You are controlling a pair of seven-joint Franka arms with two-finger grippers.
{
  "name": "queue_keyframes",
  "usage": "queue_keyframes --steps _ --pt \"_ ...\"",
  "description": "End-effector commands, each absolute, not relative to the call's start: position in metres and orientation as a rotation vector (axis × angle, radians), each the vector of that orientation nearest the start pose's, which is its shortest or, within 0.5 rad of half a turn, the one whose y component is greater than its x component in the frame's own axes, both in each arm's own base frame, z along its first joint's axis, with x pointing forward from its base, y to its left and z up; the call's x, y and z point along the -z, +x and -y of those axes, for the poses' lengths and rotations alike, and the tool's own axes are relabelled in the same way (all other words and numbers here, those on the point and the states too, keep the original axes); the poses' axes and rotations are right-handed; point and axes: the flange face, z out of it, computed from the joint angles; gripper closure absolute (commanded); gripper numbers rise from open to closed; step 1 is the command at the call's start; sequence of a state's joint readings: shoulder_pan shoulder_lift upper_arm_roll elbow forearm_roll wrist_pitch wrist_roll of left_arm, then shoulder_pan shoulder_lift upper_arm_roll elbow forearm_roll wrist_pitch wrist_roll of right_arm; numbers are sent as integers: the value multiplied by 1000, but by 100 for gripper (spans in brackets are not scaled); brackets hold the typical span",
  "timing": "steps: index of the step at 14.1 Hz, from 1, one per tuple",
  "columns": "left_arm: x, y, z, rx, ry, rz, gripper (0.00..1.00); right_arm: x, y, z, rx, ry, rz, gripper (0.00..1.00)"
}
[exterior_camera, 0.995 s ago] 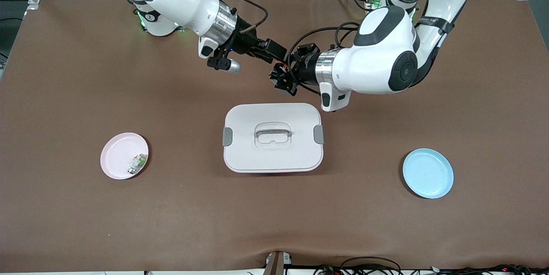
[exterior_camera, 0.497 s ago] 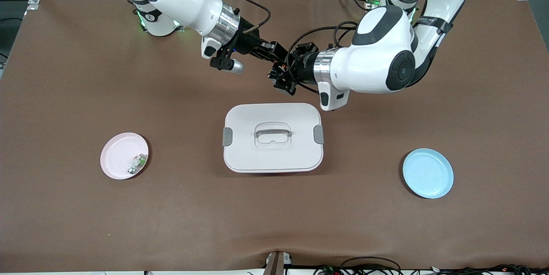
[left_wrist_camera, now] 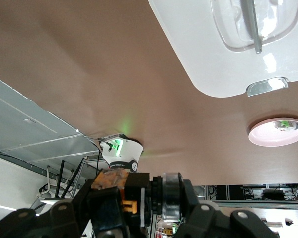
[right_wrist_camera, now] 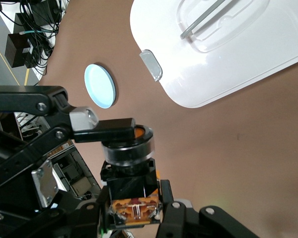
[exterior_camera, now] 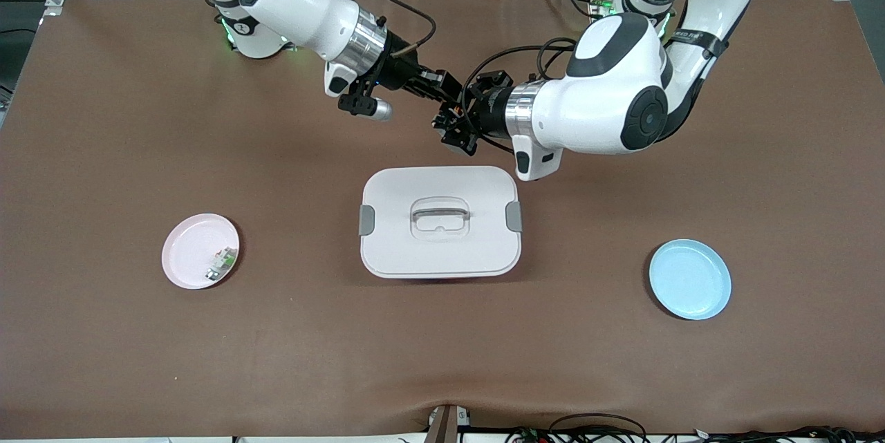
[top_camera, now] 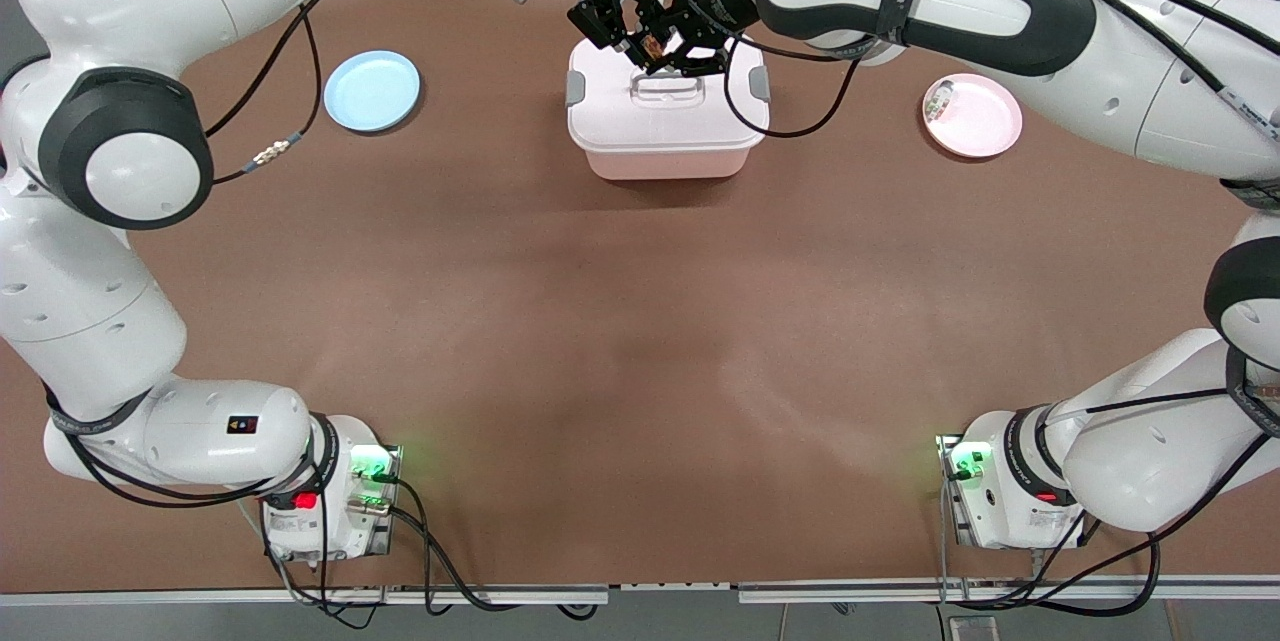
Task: Transfer orange switch to right arm and place
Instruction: 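Bring the orange switch to the right gripper and close the right gripper, then open the left gripper and pull it away from the switch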
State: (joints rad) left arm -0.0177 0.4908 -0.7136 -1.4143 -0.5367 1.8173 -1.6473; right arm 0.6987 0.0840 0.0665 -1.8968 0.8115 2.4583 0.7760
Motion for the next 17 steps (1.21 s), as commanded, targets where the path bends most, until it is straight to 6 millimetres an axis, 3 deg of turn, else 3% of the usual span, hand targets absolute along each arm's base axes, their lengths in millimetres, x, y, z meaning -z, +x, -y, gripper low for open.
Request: queue_keyframes --steps 1,4,6,11,15,17 --pt "-501 540 424 -1330 -2722 1729 89 -519 449 -431 -187 -2244 -636 100" --pt "-499 542 425 -1328 -2739 1719 48 -519 449 -430 -186 -2245 -636 100" --pt "-502 541 424 -1314 -2754 1715 0 -520 451 -428 -182 -2243 -638 100" --pt "-514 547 415 -1292 -2776 1742 0 -520 455 -421 -198 -2249 -643 100" --pt "-525 552 405 -1263 -2791 1773 0 -534 472 -390 -261 -2295 -582 100" --pt "-528 555 400 -1237 -2805 1782 0 -547 483 -363 -285 -2357 -488 100"
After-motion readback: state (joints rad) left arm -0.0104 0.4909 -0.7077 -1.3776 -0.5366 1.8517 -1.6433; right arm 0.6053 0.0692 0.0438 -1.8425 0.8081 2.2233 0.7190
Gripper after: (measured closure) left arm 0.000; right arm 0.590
